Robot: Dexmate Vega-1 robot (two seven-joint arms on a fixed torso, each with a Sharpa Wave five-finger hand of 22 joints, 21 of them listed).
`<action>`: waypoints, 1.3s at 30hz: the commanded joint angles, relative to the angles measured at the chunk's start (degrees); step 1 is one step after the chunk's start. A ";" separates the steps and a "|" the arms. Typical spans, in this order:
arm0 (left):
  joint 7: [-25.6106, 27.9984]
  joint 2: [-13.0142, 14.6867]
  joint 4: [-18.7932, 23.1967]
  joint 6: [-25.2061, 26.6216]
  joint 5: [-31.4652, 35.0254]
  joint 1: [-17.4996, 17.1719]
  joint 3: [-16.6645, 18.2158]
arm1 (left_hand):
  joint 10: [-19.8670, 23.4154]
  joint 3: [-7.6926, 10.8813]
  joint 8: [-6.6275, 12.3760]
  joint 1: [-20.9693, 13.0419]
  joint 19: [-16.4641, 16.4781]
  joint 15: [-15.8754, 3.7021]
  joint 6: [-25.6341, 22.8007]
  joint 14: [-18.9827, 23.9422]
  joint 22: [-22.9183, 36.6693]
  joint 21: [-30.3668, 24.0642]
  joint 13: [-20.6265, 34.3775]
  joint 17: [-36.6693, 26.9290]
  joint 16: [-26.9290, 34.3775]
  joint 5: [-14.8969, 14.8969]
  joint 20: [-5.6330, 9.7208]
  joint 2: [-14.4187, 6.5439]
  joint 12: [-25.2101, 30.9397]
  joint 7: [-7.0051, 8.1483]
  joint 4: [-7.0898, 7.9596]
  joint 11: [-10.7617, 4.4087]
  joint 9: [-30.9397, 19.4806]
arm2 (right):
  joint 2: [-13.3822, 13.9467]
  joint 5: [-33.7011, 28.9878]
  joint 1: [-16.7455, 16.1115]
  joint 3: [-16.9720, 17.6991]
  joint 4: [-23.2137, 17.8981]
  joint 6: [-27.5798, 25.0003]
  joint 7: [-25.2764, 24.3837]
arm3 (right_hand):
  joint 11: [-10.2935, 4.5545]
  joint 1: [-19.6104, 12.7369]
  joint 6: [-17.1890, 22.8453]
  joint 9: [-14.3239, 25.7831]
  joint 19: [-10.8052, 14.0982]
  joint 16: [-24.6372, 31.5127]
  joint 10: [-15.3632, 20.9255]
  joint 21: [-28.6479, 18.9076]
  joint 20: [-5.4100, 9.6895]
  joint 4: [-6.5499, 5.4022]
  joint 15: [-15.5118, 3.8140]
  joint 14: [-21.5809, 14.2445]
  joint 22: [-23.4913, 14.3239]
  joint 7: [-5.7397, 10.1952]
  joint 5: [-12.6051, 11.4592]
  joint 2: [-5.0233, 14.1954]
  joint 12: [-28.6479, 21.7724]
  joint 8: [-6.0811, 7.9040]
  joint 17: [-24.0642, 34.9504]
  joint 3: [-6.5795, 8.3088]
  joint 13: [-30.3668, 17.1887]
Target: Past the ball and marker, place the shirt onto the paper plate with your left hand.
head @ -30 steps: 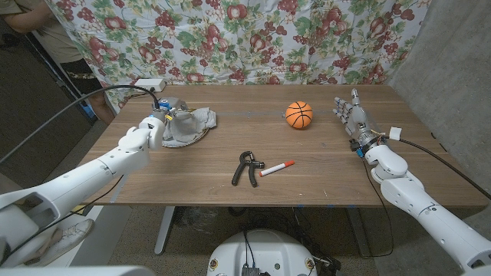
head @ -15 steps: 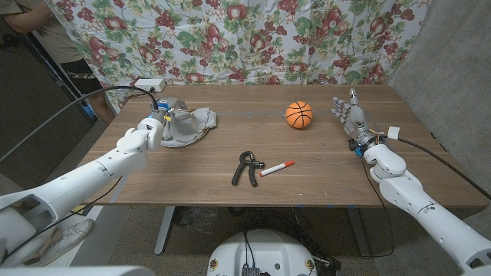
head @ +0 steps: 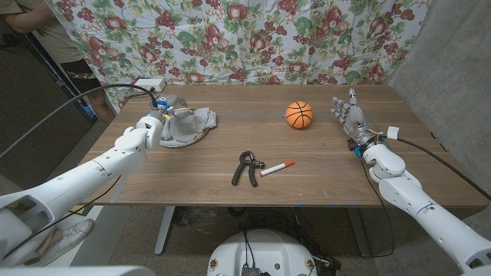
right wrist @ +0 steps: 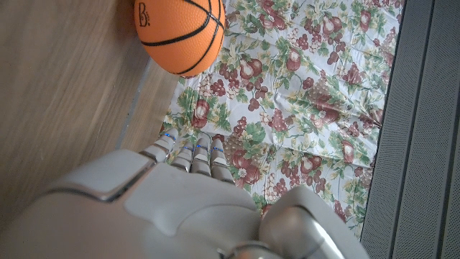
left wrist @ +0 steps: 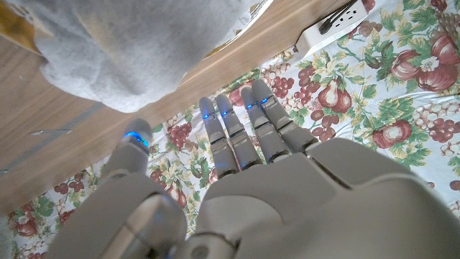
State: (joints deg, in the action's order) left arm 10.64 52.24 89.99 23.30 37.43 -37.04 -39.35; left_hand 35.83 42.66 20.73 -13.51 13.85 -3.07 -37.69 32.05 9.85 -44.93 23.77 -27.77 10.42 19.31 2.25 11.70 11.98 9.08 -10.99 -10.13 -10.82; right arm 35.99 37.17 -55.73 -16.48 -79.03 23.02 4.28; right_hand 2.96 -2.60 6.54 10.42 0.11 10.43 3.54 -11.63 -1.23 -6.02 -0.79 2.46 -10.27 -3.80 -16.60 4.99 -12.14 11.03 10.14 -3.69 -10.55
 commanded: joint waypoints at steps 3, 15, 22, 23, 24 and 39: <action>1.07 1.27 4.23 0.31 0.34 -2.08 1.85 | -0.54 -0.59 -0.02 -0.84 -0.34 -7.73 -1.05 -0.83 0.20 0.75 -0.32 0.66 -0.01 0.69 -0.04 0.03 -0.40 -0.25 0.14 -0.15 -0.22 | 0.10 -0.21 -1.24 0.46 -1.45 0.91 -0.82 | 0.34 -0.04 0.56 0.17 0.01 0.15 0.62 0.27 -0.36 0.00 0.22 0.03 -0.11 0.04 0.27 0.80 -0.09 -0.11 0.18 0.28 -0.05; 2.40 2.13 6.65 0.01 -0.10 -4.24 3.91 | 0.21 -1.38 0.55 -1.08 -0.43 -7.53 -3.49 -1.02 0.23 1.96 -1.25 2.28 0.36 0.98 -0.41 -0.06 -0.24 -0.90 0.24 0.03 -0.25 | 0.40 -0.70 -2.27 0.55 -3.61 0.44 -2.07 | 0.10 0.01 0.56 0.17 0.11 0.15 0.62 0.23 -0.39 0.00 0.19 0.01 -0.11 0.03 0.28 0.72 -0.08 -0.12 0.18 0.25 -0.05; 2.48 2.94 8.04 -0.67 0.18 -5.11 4.61 | 0.43 -1.71 0.64 -1.15 -0.26 -7.40 -4.20 -1.09 0.25 2.37 -1.62 2.92 0.46 1.07 -0.47 -0.08 -0.22 -1.15 0.27 0.14 -0.24 | 0.45 -1.00 -2.76 0.75 -4.33 0.92 -2.46 | 0.10 0.03 0.59 0.17 0.12 0.15 0.58 0.23 -0.42 0.00 0.22 0.01 -0.10 0.02 0.28 0.69 -0.06 -0.10 0.18 0.24 -0.05; 2.53 2.97 8.24 -0.65 0.07 -5.33 4.80 | 0.49 -1.74 0.63 -1.16 -0.29 -7.40 -4.21 -1.14 0.25 2.42 -1.65 2.99 0.45 1.08 -0.52 -0.09 -0.20 -1.14 0.28 0.17 -0.24 | 0.44 -1.06 -2.83 0.77 -4.39 0.91 -2.59 | 0.04 0.03 0.58 0.17 0.11 0.14 0.58 0.24 -0.44 0.00 0.19 0.02 -0.10 0.02 0.28 0.69 -0.06 -0.11 0.18 0.25 -0.05; 2.58 3.04 8.58 -0.56 -0.02 -5.61 5.01 | 0.48 -1.77 0.61 -1.17 -0.26 -7.45 -4.22 -1.10 0.25 2.46 -1.69 3.06 0.48 1.09 -0.51 -0.09 -0.21 -1.07 0.28 0.17 -0.24 | 0.45 -0.91 -2.92 0.83 -4.54 0.73 -2.68 | 0.03 0.04 0.61 0.17 0.13 0.15 0.59 0.23 -0.41 0.00 0.21 0.01 -0.10 -0.02 0.28 0.70 -0.06 -0.10 0.18 0.25 -0.05; 3.43 3.42 10.45 -1.73 -0.25 -7.55 6.58 | -0.15 -2.30 0.09 -1.32 -0.12 -7.38 -3.72 -1.51 0.28 3.18 -2.30 4.09 0.49 1.25 -0.54 -0.14 -0.52 -1.05 0.32 0.19 -0.25 | 0.93 -1.35 -4.06 1.07 -6.32 0.30 -3.60 | 0.11 0.06 0.59 0.17 0.12 0.15 0.65 0.24 -0.59 -0.01 0.14 -0.02 -0.10 0.08 0.29 0.72 -0.07 -0.11 0.18 0.27 -0.05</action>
State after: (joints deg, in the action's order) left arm 13.55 55.58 99.37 22.37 37.36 -43.48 -33.73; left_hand 35.75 40.75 21.07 -14.15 13.56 -2.97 -41.55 30.71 10.01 -41.93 21.51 -23.63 10.42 20.14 1.95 11.69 11.65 8.10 -10.67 -10.23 -10.81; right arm 36.52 36.10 -58.97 -15.62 -83.98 23.83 1.40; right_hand 3.21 -2.60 6.54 10.42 0.33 10.43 3.79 -11.63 -1.44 -6.02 -0.79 2.46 -10.27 -3.80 -16.31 4.99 -12.14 11.03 10.14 -3.69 -10.40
